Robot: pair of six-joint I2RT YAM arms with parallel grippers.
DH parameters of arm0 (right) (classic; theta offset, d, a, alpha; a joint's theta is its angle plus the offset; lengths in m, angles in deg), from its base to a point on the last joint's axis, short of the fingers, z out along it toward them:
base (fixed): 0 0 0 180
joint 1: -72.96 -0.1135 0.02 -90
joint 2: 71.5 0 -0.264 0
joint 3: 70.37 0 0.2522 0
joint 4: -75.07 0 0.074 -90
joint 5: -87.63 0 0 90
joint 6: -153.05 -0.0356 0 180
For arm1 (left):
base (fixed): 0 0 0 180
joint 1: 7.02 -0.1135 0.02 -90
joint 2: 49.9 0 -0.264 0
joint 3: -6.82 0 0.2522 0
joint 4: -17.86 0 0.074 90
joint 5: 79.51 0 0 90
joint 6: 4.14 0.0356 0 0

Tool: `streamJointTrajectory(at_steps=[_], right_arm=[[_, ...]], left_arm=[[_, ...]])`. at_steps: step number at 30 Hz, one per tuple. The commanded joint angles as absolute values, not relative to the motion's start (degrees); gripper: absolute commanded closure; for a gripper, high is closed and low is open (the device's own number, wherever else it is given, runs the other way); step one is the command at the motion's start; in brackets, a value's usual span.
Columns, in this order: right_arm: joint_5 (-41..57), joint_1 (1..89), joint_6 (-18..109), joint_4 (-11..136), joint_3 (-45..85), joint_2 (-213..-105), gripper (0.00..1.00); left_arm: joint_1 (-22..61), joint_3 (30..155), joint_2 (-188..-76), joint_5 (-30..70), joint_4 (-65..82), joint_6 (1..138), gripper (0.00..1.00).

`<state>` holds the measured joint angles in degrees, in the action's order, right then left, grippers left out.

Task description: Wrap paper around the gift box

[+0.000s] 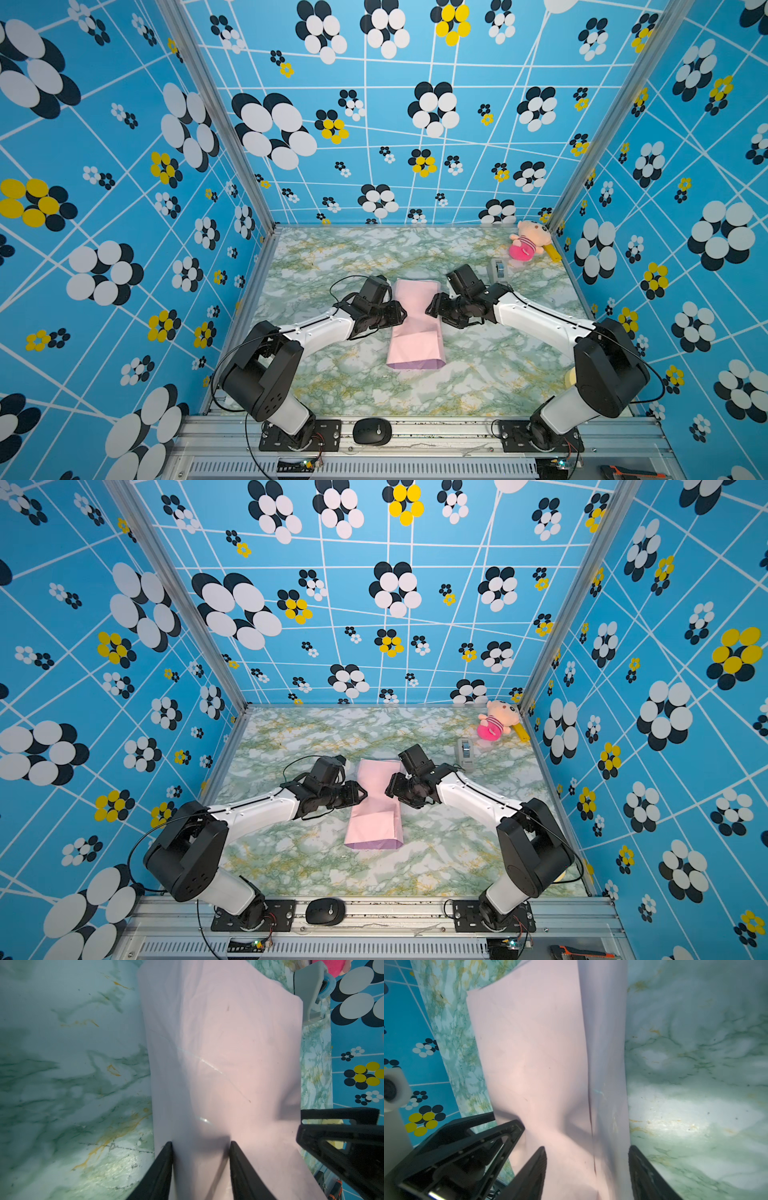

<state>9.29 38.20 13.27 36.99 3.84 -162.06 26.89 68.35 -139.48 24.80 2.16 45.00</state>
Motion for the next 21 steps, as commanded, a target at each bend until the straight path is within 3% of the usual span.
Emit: streamJointTrajectory(at_steps=[1, 5, 13, 17, 21], right_arm=[[11.03, 37.96, 14.54, 32.59, 5.13, -161.3, 0.32], [11.33, 37.19, 15.71, 31.99, 6.95, -163.97, 0.32], [7.06, 37.45, 17.82, 31.46, 7.47, -166.33, 0.64], [7.01, 37.81, 18.04, 31.77, 7.3, -166.31, 0.68], [7.76, 37.85, 17.65, 32.83, 7.05, -165.86, 0.71]], left_arm=[[27.58, 68.56, -141.4, 22.0, -3.7, 47.01, 0.55], [27.87, 69.07, -141.47, 22.07, -3.82, 47.07, 0.53], [27.91, 70.56, -139.54, 22.78, -4.34, 47.01, 0.4], [27.7, 70.92, -137.44, 23.32, -3.46, 46.59, 0.31], [27.77, 70.7, -136.94, 23.07, -2.53, 46.5, 0.34]])
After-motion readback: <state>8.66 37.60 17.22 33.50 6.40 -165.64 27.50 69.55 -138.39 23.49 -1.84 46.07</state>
